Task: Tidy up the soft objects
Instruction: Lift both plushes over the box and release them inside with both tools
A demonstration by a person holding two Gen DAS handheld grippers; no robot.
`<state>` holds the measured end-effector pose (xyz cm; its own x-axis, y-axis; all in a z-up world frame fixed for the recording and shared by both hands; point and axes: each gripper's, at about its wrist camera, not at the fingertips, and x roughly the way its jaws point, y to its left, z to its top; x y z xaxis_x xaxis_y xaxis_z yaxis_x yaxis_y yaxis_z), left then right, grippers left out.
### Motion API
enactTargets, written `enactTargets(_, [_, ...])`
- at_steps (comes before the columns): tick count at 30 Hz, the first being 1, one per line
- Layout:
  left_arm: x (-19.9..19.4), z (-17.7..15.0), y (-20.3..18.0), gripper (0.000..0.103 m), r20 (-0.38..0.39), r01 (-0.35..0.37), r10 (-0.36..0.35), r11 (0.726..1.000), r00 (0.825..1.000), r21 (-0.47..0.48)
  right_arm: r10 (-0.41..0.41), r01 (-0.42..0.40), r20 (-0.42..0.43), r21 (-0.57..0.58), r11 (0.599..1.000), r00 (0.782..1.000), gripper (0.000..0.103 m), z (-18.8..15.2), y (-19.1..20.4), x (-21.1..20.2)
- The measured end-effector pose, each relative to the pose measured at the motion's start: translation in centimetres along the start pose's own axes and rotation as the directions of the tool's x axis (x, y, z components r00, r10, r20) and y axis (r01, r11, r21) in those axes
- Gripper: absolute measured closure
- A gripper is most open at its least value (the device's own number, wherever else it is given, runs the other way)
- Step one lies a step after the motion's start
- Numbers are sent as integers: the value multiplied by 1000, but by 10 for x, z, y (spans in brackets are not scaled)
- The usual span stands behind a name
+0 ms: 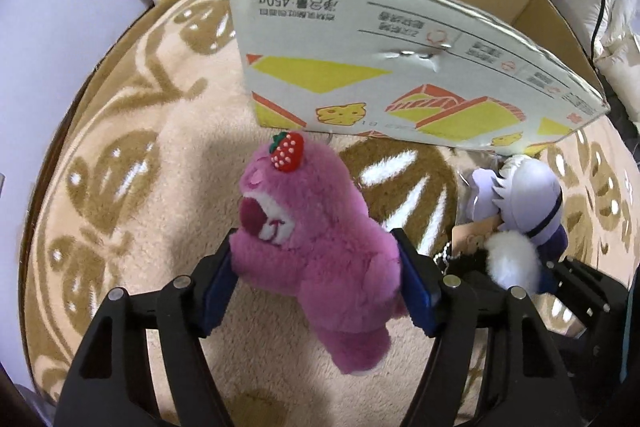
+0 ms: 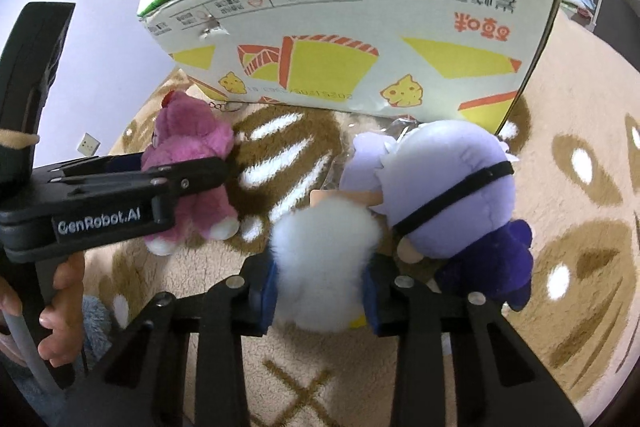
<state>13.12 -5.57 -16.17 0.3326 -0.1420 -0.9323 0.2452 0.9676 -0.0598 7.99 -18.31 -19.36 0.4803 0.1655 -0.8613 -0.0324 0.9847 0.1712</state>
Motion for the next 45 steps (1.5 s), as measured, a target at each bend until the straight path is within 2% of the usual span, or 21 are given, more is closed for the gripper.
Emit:
enactTargets(3, [-7, 2, -3, 32, 18, 3, -3, 1000, 1000, 14, -3, 3, 35, -4, 1000, 999, 68, 1, 2, -9])
enactTargets(9, [-40, -2, 1, 33, 95, 9, -11, 1000, 995, 20, -7, -4, 177, 62, 998, 984, 68, 1, -10, -52])
enactTargets(14, [-62, -9, -1, 41, 152, 44, -51, 998, 987, 44, -22, 3, 268, 71, 997, 963, 68, 4, -11, -79])
enactTargets(17, [-67, -10, -3, 48, 168, 35, -44, 998, 985, 59, -29, 12, 304, 59, 998, 952, 68, 7, -7, -88])
enactTargets(21, [-74, -14, -5, 48, 197, 22, -35, 997, 980, 67, -21, 9, 350, 36, 999, 936, 68, 5, -2, -101])
enactTargets(27, [-88, -17, -9, 48, 248, 39, -58, 996, 967, 80, -29, 23, 393, 22, 1000, 919, 68, 5, 0, -113])
enactTargets(30, [-99, -18, -9, 48, 297, 57, -82, 994, 951, 91, -35, 33, 423, 12, 999, 906, 68, 7, 1, -119])
enactTargets(33, [-115, -21, -13, 48, 367, 72, -105, 992, 924, 103, -40, 48, 456, -5, 999, 889, 68, 6, 6, -127])
enactTargets(38, [-137, -26, -21, 48, 481, 52, -106, 991, 870, 125, -29, 51, 514, -27, 998, 857, 68, 10, 11, -143])
enactTargets(39, [-143, -27, -22, 48, 511, 45, -102, 991, 853, 123, -27, 49, 525, -29, 998, 851, 68, 11, 12, -147])
enactTargets(41, [-151, -27, -24, 48, 549, 34, -95, 992, 830, 122, -21, 45, 545, -32, 998, 838, 67, 14, 13, -152])
enactTargets(43, [-159, -25, -26, 48, 575, 37, -105, 991, 811, 128, -14, 38, 562, -31, 999, 827, 67, 19, 13, -158])
enactTargets(45, [-164, -21, -28, 48, 587, 47, -116, 990, 801, 132, -7, 32, 574, -35, 999, 819, 67, 25, 13, -161])
